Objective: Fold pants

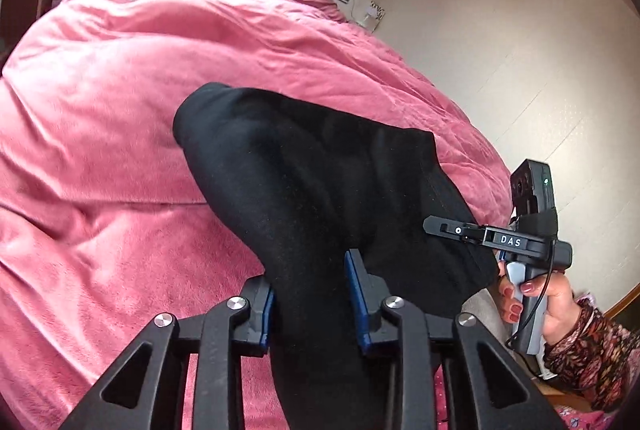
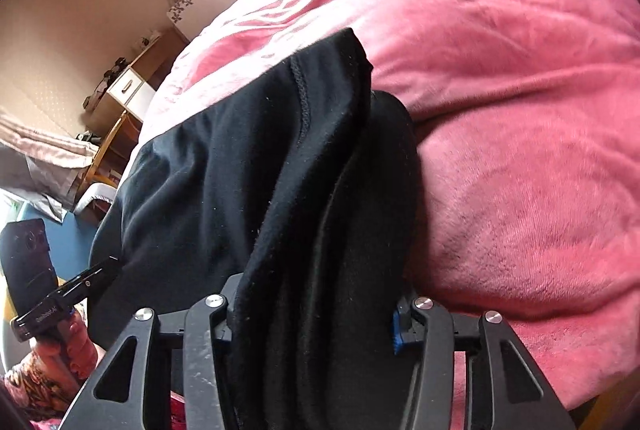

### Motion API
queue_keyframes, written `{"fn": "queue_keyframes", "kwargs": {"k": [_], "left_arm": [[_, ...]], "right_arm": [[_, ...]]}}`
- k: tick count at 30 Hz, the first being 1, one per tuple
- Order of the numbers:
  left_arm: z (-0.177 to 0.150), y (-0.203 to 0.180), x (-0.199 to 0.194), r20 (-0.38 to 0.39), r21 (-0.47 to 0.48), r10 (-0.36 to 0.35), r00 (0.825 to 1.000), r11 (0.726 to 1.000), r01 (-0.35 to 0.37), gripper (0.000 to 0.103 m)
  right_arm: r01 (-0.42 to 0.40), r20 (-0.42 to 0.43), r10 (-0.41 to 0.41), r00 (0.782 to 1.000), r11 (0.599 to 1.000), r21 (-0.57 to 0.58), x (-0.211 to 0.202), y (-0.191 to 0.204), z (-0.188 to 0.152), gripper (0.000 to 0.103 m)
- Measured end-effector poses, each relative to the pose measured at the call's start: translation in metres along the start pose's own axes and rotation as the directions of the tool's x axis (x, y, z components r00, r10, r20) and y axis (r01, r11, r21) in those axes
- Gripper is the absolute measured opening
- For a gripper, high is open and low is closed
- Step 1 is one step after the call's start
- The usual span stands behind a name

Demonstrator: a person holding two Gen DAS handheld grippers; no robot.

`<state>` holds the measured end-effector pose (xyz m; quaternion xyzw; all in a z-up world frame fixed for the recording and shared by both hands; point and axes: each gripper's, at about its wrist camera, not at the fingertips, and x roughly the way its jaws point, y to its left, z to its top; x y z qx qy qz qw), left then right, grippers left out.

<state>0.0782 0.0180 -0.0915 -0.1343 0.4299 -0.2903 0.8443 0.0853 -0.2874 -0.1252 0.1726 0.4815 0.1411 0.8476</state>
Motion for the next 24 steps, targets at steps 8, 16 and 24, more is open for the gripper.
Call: {"fn": "queue_keyframes", "kwargs": {"k": [8,16,24], "left_arm": [[0.015,-0.001,-0.019,0.055,0.021,0.041,0.998,0.999,-0.043,0.03],[0.077,0.017,-0.027,0.156,0.049,0.125,0.98,0.99,-0.134,0.03],[0.149,0.061,0.003,0.214,0.053,0.205,0.955,0.974,-0.221,0.031]], "right_arm": [[-0.038,0.042,0.04,0.998,0.997,-0.065,0.0,0.032,0.021,0.048],[-0.049,0.117,0.069,0.991,0.985,-0.166,0.035,0.072,0.097,0.048],[-0.059,0.195,0.091,0.977,0.984,-0.166,0.089,0.077,0.183,0.049]]}}
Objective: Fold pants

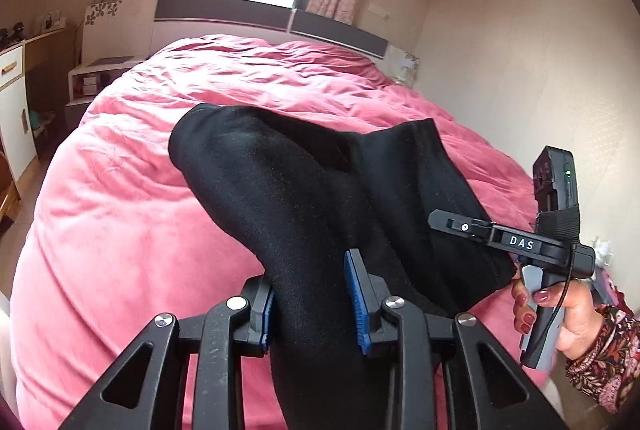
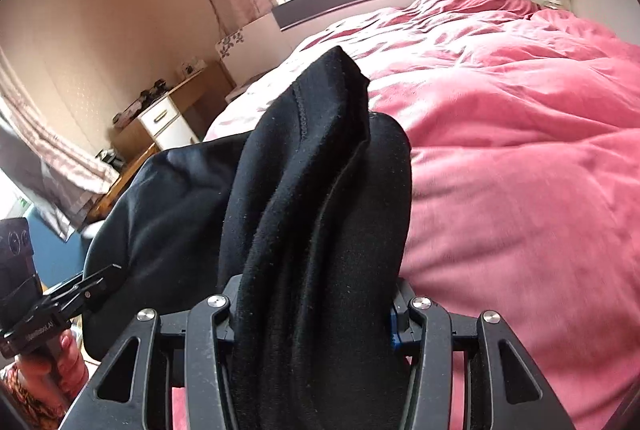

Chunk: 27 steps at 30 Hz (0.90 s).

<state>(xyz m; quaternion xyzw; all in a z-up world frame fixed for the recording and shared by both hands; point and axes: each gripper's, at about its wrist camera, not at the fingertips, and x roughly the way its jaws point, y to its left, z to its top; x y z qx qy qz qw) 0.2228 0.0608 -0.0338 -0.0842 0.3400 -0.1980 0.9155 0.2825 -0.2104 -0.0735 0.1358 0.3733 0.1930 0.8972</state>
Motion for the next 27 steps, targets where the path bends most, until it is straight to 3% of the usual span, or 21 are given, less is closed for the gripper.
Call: {"fn": "queue_keyframes", "kwargs": {"k": [4,6,8,10,16,23,27], "left_arm": [[0.002,0.024,0.042,-0.072,-0.018,0.053,0.996,0.998,-0.055,0.034],[-0.006,0.04,0.055,-0.104,-0.047,0.085,0.991,0.995,-0.091,0.043],[-0.017,0.058,0.057,-0.107,-0.111,0.061,0.992,0.991,-0.073,0.05],[-0.028,0.066,0.052,-0.102,-0.144,0.061,0.993,0.987,-0.075,0.058],[-0.052,0.065,0.025,-0.1,-0.142,0.125,0.987,0.98,-0.139,0.061],[-0.079,0.026,-0.004,-0.107,-0.051,0.271,0.957,0.959,-0.277,0.061],[-0.104,0.006,-0.017,-0.147,-0.031,0.315,0.938,0.946,-0.322,0.061]], "right_arm": [[0.053,-0.053,-0.05,0.997,0.997,0.059,0.042,-0.025,0.003,0.051],[0.076,-0.066,-0.069,0.995,0.992,0.099,0.056,-0.04,-0.002,0.058],[0.049,-0.052,-0.041,0.998,0.986,0.158,0.059,-0.052,-0.008,0.066],[0.029,-0.035,-0.023,0.999,0.982,0.186,0.057,-0.056,-0.011,0.066],[0.105,-0.014,-0.104,0.994,0.979,0.177,0.037,-0.05,-0.022,0.072],[0.268,0.003,-0.27,0.963,0.957,0.111,-0.015,-0.021,-0.046,0.074],[0.3,-0.023,-0.299,0.954,0.953,0.036,-0.047,-0.004,-0.081,0.074]]}}
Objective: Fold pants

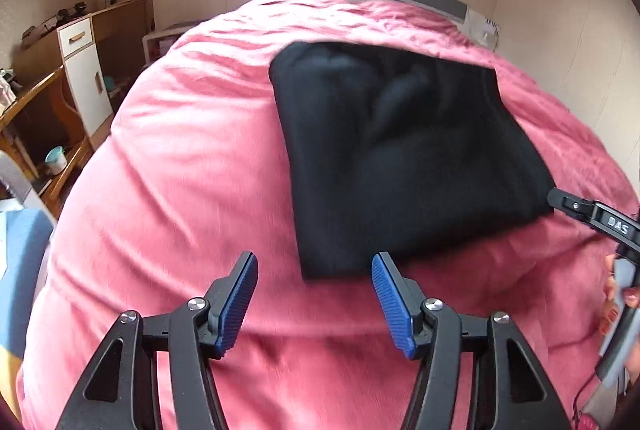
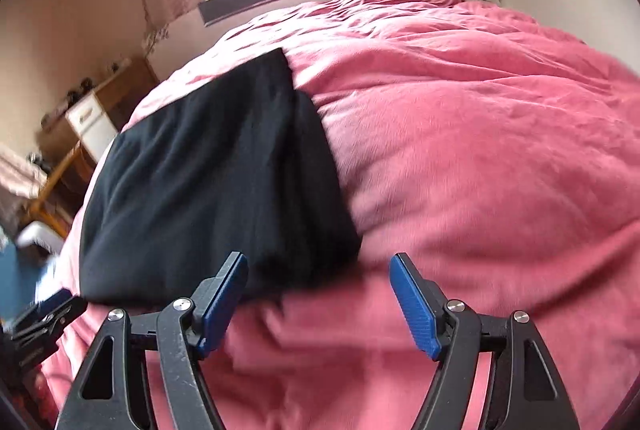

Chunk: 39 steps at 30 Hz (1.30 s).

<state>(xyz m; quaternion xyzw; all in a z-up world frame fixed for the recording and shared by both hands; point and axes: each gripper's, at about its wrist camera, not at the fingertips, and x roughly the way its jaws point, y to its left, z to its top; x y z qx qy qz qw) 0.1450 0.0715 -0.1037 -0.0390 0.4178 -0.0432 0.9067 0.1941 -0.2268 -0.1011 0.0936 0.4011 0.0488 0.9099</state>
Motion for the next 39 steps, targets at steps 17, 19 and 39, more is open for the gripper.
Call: {"fn": "queue_keyframes", "kwargs": {"k": [17,19,39], "left_arm": [[-0.056,-0.039,-0.089,0.067,-0.03,0.014,0.998,0.999,-0.012,0.061],[-0.056,-0.037,-0.098,0.075,-0.053,0.018,0.997,0.999,-0.015,0.061],[-0.06,-0.041,-0.134,0.149,-0.044,0.132,0.98,0.991,-0.127,0.061]], "right_arm": [[-0.015,0.032,0.018,0.999,0.993,-0.118,-0.083,0.073,-0.067,0.099],[0.017,0.056,-0.009,0.998,0.99,-0.141,-0.093,0.08,-0.067,0.099],[0.109,0.147,-0.084,0.986,0.978,-0.175,-0.136,0.109,-0.079,0.103]]}}
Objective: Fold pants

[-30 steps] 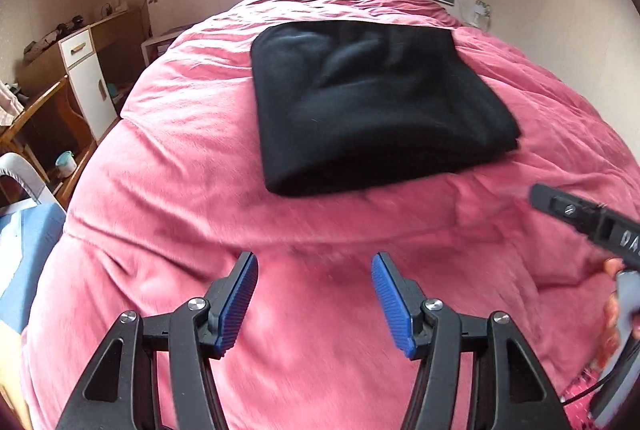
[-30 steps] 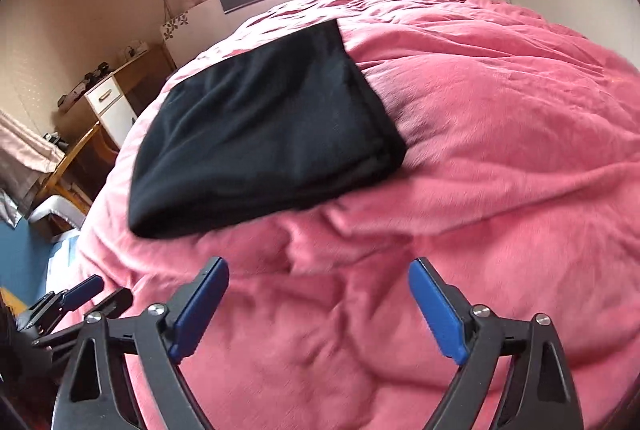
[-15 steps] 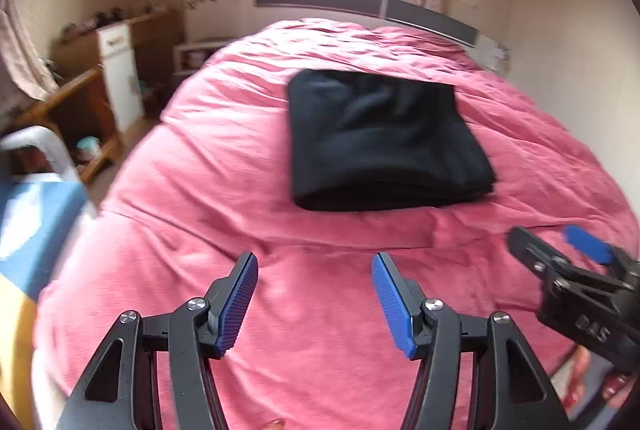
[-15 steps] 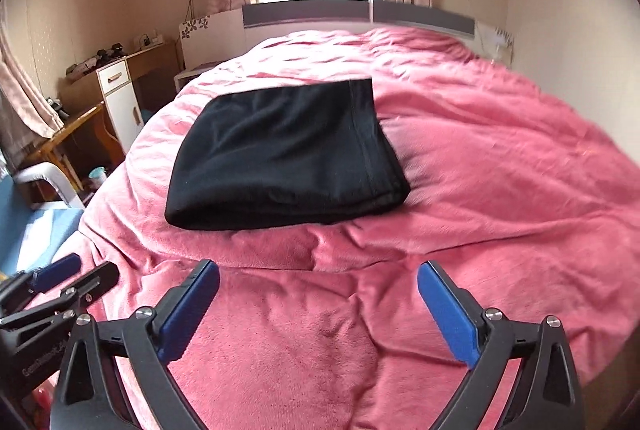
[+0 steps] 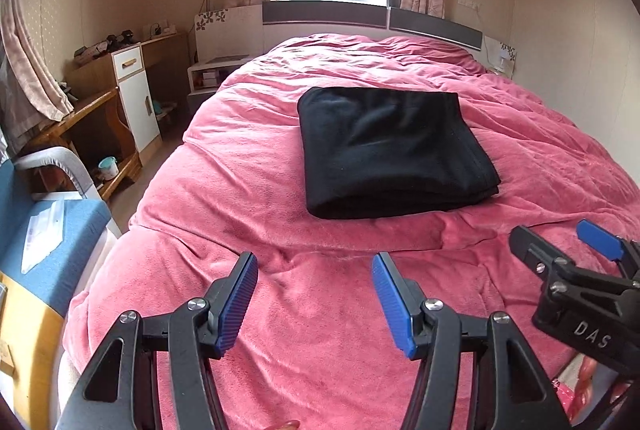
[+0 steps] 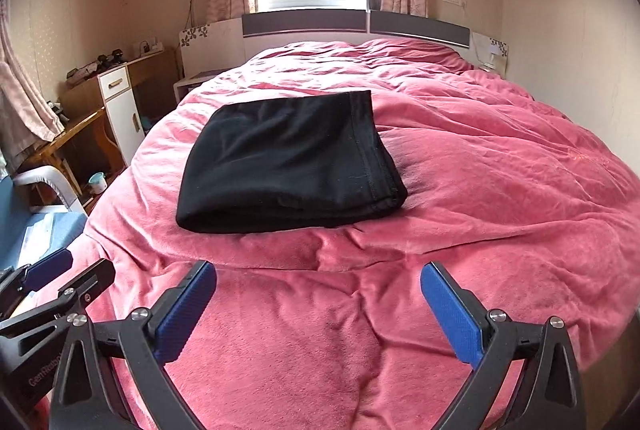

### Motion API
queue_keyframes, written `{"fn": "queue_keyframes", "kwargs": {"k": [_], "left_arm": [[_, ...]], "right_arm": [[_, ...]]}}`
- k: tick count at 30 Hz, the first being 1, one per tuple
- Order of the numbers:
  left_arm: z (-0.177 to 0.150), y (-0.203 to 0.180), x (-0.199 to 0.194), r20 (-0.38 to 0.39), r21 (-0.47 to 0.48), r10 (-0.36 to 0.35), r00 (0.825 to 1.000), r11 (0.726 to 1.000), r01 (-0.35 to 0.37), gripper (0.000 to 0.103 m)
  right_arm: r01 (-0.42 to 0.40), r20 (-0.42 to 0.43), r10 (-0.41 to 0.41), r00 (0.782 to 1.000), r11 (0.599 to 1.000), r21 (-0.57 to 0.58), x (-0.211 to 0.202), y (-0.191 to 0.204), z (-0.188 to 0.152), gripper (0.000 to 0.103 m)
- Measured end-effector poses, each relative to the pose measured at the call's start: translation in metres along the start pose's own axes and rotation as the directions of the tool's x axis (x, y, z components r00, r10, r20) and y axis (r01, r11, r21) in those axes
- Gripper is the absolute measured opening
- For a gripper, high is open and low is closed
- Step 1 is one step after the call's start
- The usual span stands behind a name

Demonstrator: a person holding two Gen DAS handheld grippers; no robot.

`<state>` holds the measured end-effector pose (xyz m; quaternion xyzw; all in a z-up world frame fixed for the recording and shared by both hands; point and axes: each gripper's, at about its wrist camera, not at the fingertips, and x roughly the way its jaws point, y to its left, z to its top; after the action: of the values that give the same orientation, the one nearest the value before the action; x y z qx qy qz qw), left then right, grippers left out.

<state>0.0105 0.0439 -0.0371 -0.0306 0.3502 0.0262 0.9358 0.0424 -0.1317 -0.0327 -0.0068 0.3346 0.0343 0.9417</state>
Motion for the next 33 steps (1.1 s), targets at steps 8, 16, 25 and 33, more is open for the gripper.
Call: {"fn": "queue_keyframes", "kwargs": {"k": [8,16,25,33], "left_arm": [[-0.0008,0.0007,-0.0022,0.004,-0.003,-0.011,1.0,1.0,0.011,0.061],[-0.001,0.001,-0.0022,0.002,-0.002,-0.008,1.0,1.0,0.008,0.061],[-0.0025,0.0008,-0.001,-0.003,-0.002,-0.005,1.0,1.0,0.005,0.061],[-0.0037,0.0034,0.0009,-0.014,-0.014,-0.001,1.0,1.0,0.001,0.061]], "right_arm": [[-0.026,-0.012,0.026,1.0,1.0,0.014,0.0006,-0.0014,-0.0012,0.103],[-0.032,-0.025,0.033,0.999,0.999,0.023,0.0029,-0.0011,-0.0027,0.103],[-0.046,-0.04,0.047,0.998,0.999,0.029,0.0046,-0.0018,-0.0041,0.103],[-0.055,-0.042,0.056,0.998,0.998,0.025,0.005,0.0004,-0.0044,0.103]]}}
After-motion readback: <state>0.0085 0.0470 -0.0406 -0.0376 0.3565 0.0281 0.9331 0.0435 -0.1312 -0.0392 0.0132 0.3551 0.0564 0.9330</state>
